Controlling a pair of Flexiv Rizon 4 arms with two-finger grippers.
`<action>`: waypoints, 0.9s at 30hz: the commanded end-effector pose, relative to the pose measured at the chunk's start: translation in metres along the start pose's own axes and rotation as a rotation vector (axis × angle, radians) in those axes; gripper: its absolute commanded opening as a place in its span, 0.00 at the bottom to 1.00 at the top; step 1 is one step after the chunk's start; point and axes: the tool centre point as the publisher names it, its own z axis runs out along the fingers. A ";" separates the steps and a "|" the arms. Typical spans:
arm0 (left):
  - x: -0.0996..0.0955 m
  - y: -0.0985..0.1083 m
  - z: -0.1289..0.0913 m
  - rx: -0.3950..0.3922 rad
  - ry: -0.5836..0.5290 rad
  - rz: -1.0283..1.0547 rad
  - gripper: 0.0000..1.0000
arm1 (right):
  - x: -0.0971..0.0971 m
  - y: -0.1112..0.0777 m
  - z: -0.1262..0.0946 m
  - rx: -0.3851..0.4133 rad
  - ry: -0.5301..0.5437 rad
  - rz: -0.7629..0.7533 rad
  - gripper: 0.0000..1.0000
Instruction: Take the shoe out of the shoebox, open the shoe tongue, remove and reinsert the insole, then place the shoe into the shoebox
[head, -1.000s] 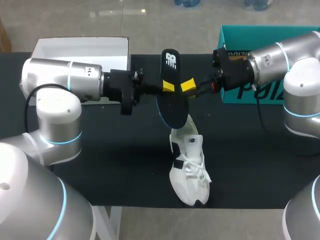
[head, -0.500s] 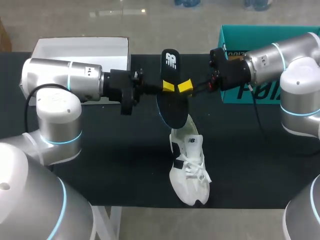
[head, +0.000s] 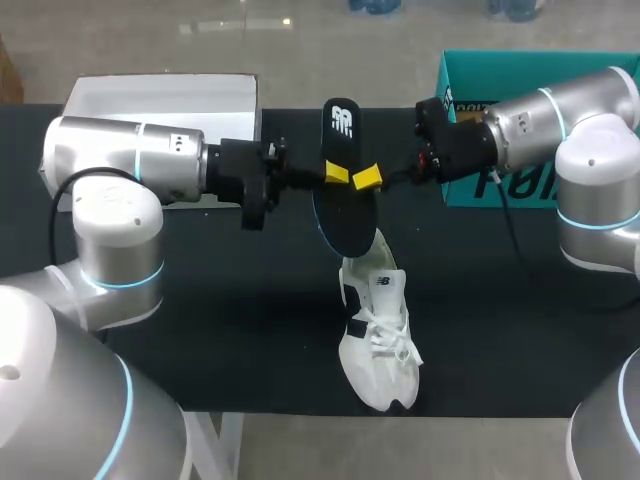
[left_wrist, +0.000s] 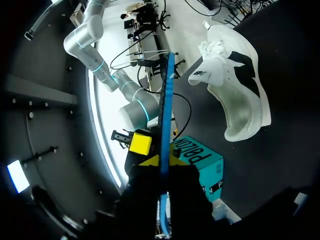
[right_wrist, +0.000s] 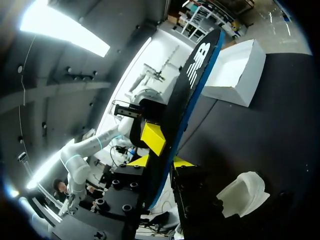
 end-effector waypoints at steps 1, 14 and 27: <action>0.001 0.000 0.002 -0.003 -0.002 0.002 0.00 | -0.002 0.001 0.003 0.000 0.004 0.000 0.00; -0.002 -0.001 0.002 0.020 -0.007 0.006 0.43 | -0.002 -0.001 -0.003 -0.016 -0.008 -0.013 0.00; -0.013 -0.008 -0.030 0.091 0.107 -0.249 1.00 | -0.012 -0.008 -0.029 -0.057 -0.062 -0.007 0.00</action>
